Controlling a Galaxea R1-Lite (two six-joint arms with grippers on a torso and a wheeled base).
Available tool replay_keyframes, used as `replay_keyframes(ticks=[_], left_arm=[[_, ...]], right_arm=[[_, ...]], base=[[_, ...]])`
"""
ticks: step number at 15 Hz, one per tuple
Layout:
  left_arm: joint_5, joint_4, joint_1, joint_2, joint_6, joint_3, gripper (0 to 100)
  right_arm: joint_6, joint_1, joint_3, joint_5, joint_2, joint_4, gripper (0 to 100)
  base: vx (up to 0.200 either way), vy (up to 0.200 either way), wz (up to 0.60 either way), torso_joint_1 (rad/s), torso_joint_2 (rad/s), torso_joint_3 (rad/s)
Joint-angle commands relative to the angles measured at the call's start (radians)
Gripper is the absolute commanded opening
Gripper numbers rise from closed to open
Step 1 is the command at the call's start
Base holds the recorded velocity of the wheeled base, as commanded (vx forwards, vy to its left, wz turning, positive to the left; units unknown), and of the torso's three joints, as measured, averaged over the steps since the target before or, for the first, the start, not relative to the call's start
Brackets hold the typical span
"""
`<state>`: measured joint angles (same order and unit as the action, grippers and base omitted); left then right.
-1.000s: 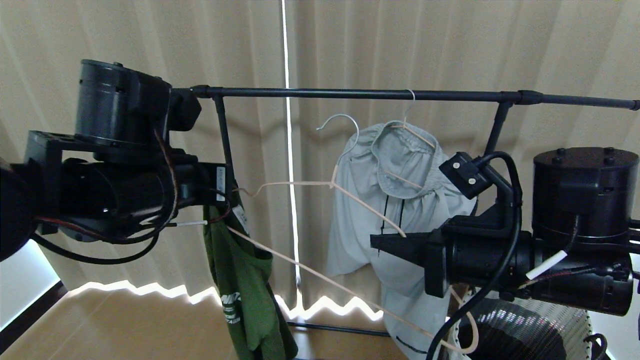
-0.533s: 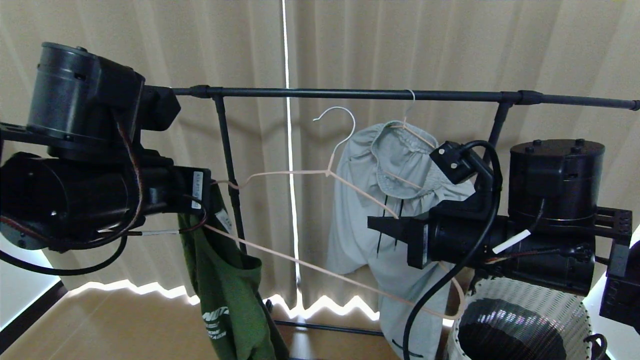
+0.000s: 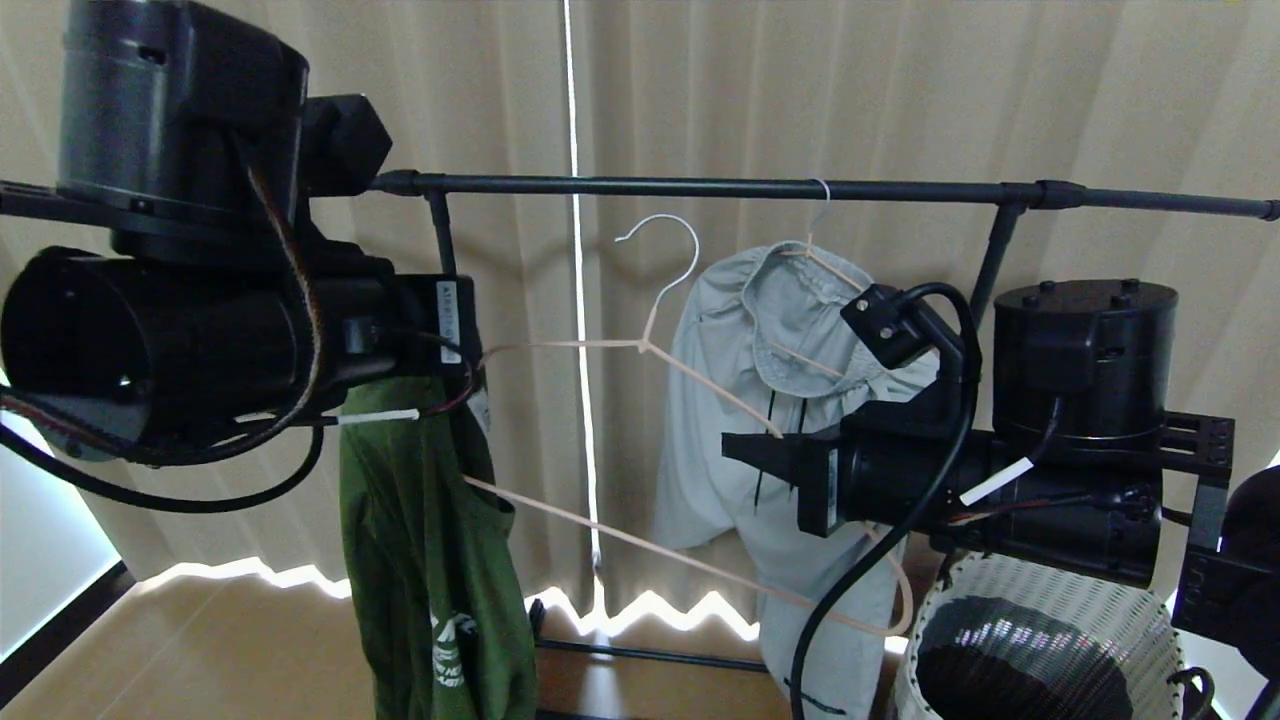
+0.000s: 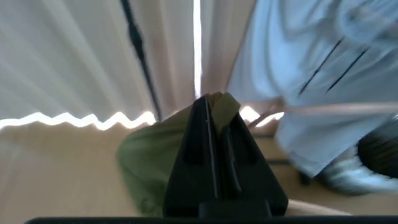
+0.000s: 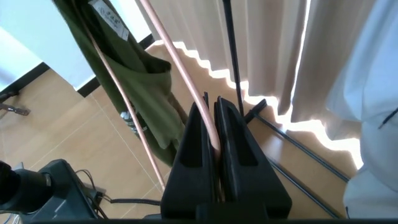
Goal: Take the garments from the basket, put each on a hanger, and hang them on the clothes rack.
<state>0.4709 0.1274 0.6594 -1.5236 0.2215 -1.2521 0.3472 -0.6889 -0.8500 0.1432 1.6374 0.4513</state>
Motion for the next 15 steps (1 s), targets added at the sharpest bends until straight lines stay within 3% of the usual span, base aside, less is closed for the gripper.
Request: replay_keyframes(ticks=[1,6,11,13,15], left_arm=[[0.0,-0.042,0.052,-0.044,0.032,-0.027,0],[0.002,-0.091,0.121,-0.127,0.116,-0.082,0],[-0.001,-0.117,0.148,-0.133,0.11,-0.073,0],[-0.001,-0.112,0.146,-0.121,0.067,-0.05,0],[-0.054,-0.12,0.101,-0.076,-0.071,0.034,0]], right_arm=[[-0.002,-0.003,-0.007,0.001,-0.001,0.0,0],[-0.005,-0.031,-0.014,-0.001,0.012,0.052,0],[-0.011,-0.047,-0.015,-0.002,0.044,0.078,0],[-0.013,-0.047,-0.012,-0.002,0.044,0.093,0],[-0.028,-0.047,-0.006,-0.002,0.045,0.098,0]], base=[[0.0,0.0,0.0,0.0,0.0,0.0],[0.0,0.0,0.0,0.0,0.0,0.0],[0.0,0.0,0.0,0.0,0.0,0.0],[0.0,0.0,0.0,0.0,0.0,0.0],[0.0,0.0,0.0,0.0,0.0,0.0]])
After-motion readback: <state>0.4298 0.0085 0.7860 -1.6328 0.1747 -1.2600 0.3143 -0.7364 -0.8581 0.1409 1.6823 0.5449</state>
